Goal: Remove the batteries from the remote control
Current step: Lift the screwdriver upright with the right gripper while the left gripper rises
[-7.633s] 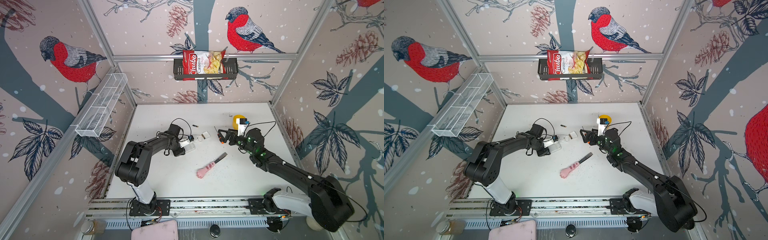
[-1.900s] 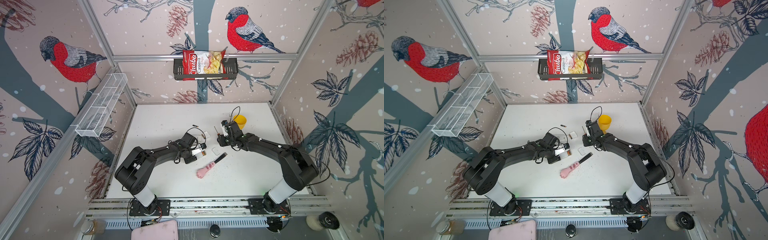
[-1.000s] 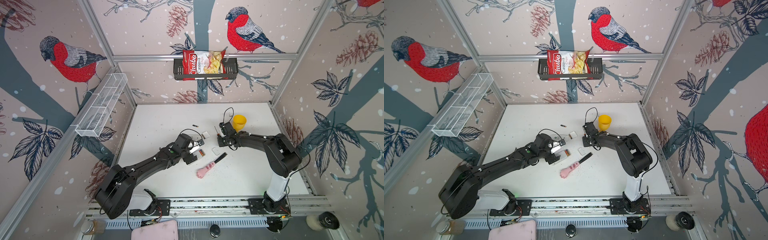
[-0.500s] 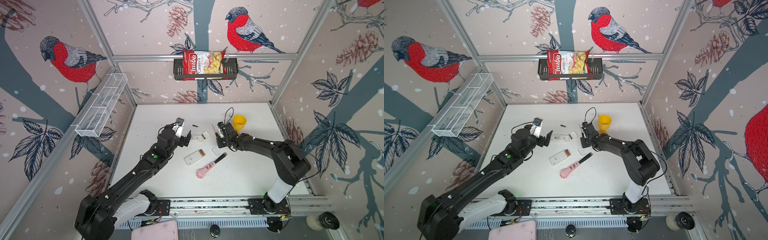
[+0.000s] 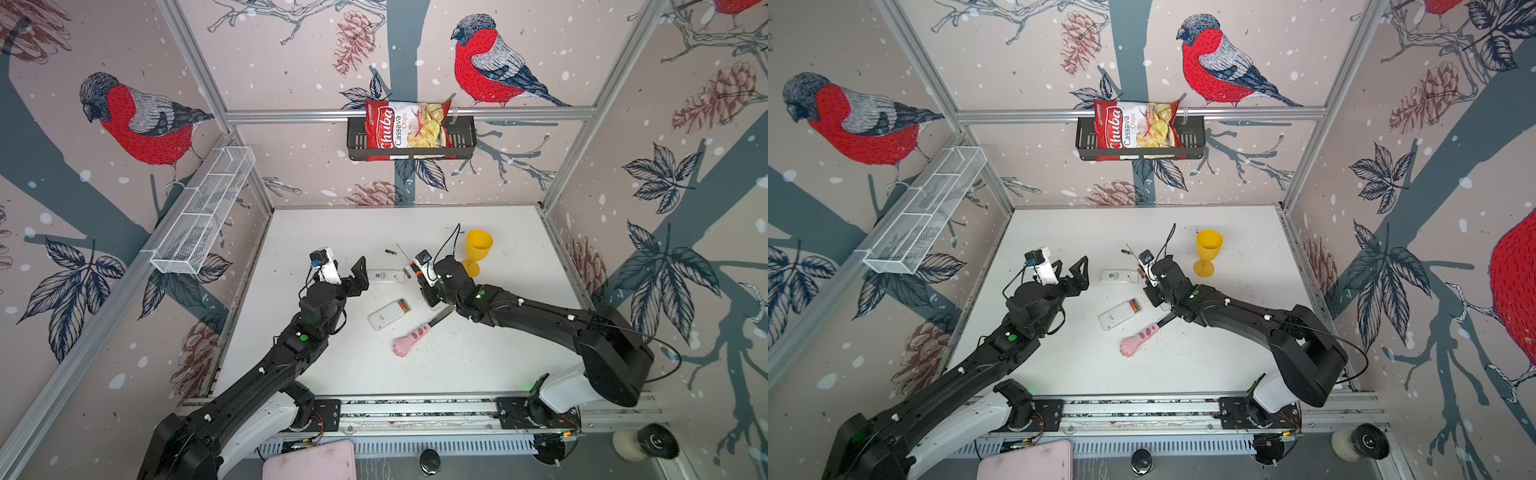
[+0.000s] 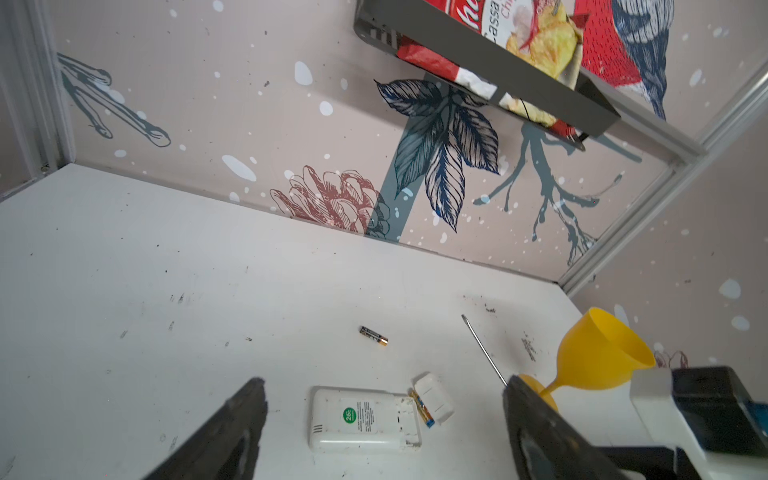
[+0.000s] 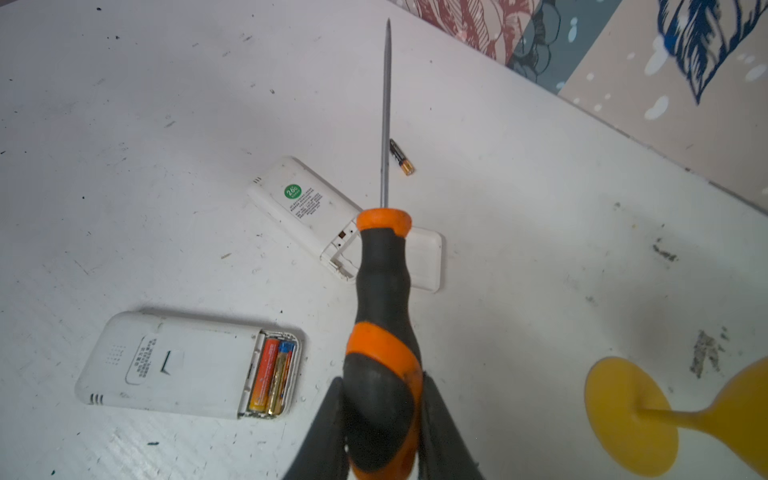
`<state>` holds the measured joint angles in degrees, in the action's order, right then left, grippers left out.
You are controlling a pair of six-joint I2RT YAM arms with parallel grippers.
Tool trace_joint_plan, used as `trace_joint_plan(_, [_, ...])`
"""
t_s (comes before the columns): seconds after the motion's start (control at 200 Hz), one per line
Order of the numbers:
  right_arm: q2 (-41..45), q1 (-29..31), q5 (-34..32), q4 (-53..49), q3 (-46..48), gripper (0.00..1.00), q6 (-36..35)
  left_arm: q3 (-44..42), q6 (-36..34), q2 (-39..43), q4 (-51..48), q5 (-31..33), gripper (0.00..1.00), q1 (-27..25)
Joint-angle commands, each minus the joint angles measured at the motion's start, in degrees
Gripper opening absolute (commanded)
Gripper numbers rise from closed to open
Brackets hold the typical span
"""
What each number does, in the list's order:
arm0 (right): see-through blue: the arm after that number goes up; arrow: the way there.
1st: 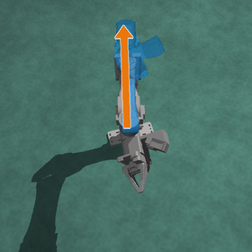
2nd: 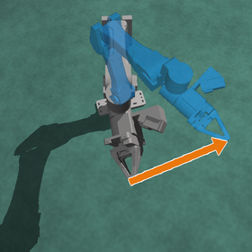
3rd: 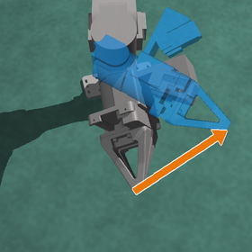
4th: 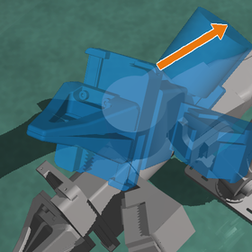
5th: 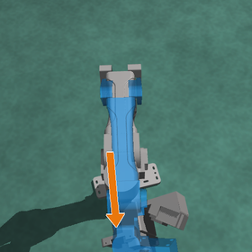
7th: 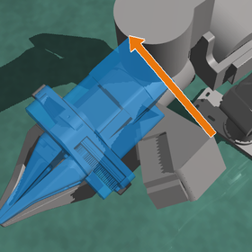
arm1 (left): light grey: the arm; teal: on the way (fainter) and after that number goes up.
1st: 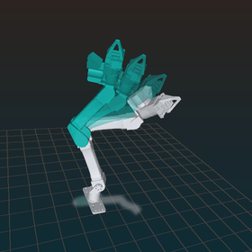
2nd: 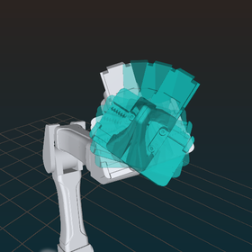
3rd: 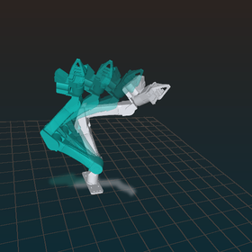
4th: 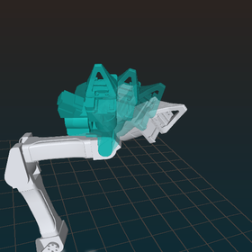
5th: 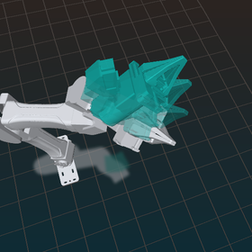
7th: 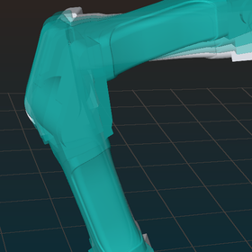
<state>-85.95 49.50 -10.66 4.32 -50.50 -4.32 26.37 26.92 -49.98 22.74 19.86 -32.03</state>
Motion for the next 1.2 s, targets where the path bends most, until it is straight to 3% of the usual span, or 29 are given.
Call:
trace_joint_plan(0.0, [0.09,1.30,-3.14,6.35,-0.78,0.09,-7.07,-1.51,6.57,-0.71,7.65,2.38,0.85,0.18])
trace_joint_plan(0.35, [-1.83,5.34,-0.63,5.35,-7.13,0.08,-15.16,-2.65,14.04,-10.93,22.56,-9.59,0.83,2.13])
trace_joint_plan(0.625, [0.27,7.95,0.26,4.03,-7.34,0.08,-17.63,-1.32,18.10,-14.39,29.42,-13.88,0.81,2.61])
trace_joint_plan(0.875, [4.02,8.51,2.05,7.17,-4.63,0.08,-18.30,-2.36,23.59,-18.12,36.36,-19.86,0.63,2.72])
trace_joint_plan(1.191, [5.73,8.95,1.53,9.44,-2.59,0.08,-18.96,-2.22,27.32,-20.83,43.78,-26.67,0.28,2.70])
